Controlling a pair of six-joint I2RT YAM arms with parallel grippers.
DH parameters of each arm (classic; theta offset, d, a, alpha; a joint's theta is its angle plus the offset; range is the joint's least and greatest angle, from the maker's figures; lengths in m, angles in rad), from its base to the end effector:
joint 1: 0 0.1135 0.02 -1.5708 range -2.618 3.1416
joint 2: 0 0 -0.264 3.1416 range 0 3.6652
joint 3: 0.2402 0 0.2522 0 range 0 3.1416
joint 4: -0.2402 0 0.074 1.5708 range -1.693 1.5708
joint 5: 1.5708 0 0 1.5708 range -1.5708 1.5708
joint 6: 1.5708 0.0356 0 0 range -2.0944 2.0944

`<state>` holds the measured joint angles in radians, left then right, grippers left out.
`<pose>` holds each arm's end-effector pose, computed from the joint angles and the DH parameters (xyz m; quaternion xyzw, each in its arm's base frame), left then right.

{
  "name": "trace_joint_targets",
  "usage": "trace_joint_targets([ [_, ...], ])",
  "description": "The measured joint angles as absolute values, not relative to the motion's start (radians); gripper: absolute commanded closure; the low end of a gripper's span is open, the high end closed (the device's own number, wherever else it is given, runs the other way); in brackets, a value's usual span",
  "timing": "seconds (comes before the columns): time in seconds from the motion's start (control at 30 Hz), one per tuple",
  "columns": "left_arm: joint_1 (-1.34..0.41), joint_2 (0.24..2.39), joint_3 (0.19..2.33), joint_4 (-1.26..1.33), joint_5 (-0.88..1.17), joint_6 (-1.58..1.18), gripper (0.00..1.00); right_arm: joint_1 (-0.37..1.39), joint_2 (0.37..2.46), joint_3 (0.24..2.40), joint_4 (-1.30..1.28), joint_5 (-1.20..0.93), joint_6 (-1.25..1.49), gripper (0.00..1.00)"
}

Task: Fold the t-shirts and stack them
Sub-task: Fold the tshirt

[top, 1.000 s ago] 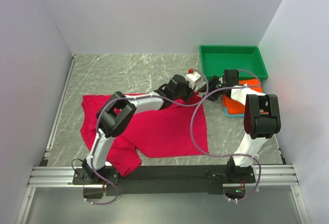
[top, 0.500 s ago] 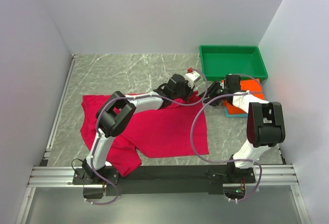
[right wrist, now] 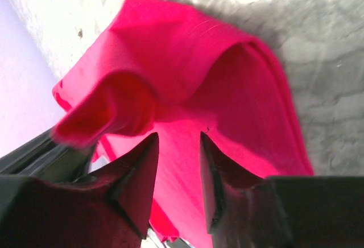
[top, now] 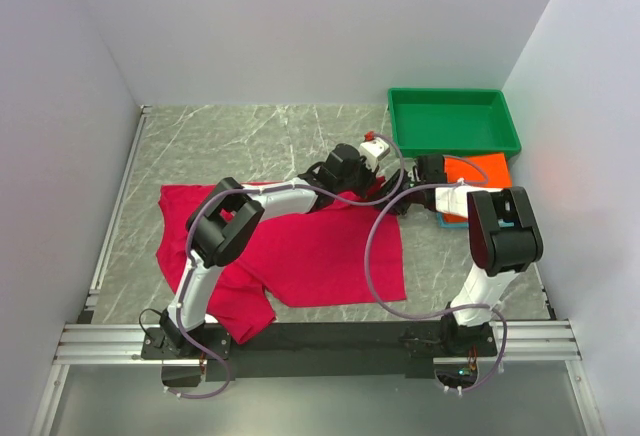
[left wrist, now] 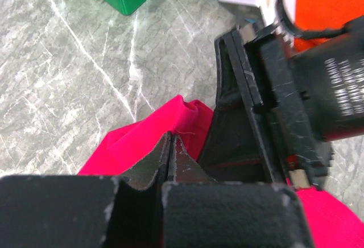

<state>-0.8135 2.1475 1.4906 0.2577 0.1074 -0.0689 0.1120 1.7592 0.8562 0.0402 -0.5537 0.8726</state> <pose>0.3375 -0.3626 0.1902 0.3303 0.7643 -0.2762 0.4801 0.3319 0.0562 0.1384 0.2470 0.8730 0.3835 0.1727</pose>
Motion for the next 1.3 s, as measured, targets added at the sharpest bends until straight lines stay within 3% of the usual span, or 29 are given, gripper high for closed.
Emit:
trace_joint_targets([
  [0.2,-0.813,2.132,1.491,0.258,0.107,-0.07,0.99,0.112,1.797,0.856,0.089,-0.558,0.911,0.81],
  [0.47,-0.813,2.12,1.491,0.265,0.108,-0.073,0.99,0.112,1.856,0.857,0.139,-0.562,0.946,0.88],
  [1.3,-0.813,2.119,1.476,0.264,0.125,-0.076,0.99,0.059,1.937,0.913,0.316,-0.532,1.007,0.89],
])
